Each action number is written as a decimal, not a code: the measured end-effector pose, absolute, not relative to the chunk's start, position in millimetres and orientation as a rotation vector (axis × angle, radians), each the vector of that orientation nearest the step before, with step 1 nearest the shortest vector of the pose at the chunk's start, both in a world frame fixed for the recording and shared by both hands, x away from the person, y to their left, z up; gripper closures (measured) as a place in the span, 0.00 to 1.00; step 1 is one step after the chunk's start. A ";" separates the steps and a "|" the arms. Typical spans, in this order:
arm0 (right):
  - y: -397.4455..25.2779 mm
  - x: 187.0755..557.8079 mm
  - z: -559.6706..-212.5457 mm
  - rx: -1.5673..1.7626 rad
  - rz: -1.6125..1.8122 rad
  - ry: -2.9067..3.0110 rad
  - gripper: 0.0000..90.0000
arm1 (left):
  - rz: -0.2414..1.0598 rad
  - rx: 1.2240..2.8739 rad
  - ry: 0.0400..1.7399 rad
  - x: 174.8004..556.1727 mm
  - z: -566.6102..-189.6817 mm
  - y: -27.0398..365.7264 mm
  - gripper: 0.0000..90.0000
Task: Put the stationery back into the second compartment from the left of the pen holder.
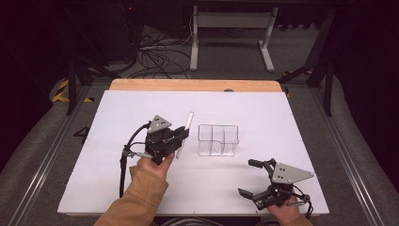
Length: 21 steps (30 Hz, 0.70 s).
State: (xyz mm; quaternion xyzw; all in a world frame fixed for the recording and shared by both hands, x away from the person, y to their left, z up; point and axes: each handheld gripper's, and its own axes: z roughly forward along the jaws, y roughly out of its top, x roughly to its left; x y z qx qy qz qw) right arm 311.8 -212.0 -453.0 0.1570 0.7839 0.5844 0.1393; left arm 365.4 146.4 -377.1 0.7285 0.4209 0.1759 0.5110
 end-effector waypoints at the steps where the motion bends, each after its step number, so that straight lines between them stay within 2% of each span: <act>1: -211.9 311.6 -453.3 0.453 1.687 2.267 0.03 | 0.424 1.748 1.009 365.8 -376.4 146.4 0.87; 7: -211.0 311.0 -453.7 0.454 1.687 2.272 0.03 | 0.369 1.677 0.916 368.8 -373.2 149.5 0.87; 11: -210.0 310.1 -453.4 0.450 1.692 2.274 0.03 | 0.394 1.668 0.845 366.7 -372.8 147.3 0.87; 17: -210.4 309.5 -453.6 0.450 1.691 2.275 0.03 | 0.322 1.632 0.816 370.8 -372.4 147.2 0.87; 21: -210.7 309.4 -453.8 0.452 1.691 2.273 0.03 | 0.328 1.627 0.784 371.1 -371.4 144.4 0.87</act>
